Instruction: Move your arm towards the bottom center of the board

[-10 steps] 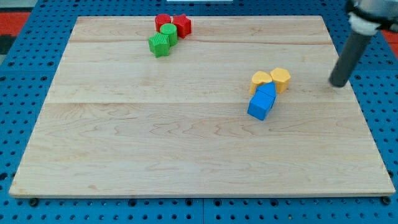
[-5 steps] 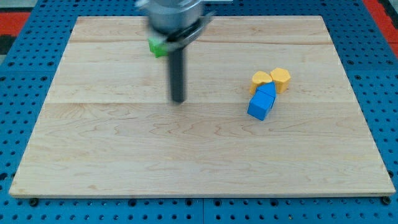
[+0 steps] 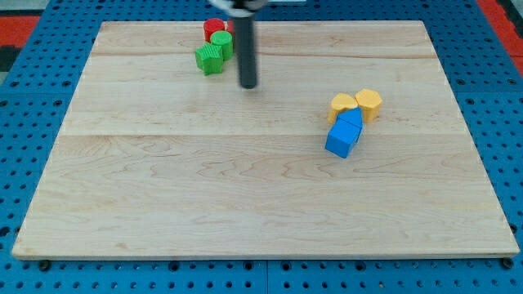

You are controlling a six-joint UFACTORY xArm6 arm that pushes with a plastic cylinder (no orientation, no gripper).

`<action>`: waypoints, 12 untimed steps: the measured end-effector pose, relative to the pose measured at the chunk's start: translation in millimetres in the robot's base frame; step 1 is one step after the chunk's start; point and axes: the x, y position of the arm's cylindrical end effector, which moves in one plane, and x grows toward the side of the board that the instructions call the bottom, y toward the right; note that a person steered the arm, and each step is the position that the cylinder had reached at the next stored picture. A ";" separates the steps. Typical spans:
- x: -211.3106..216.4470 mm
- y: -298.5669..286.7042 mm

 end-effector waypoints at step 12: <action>273.1 -215.3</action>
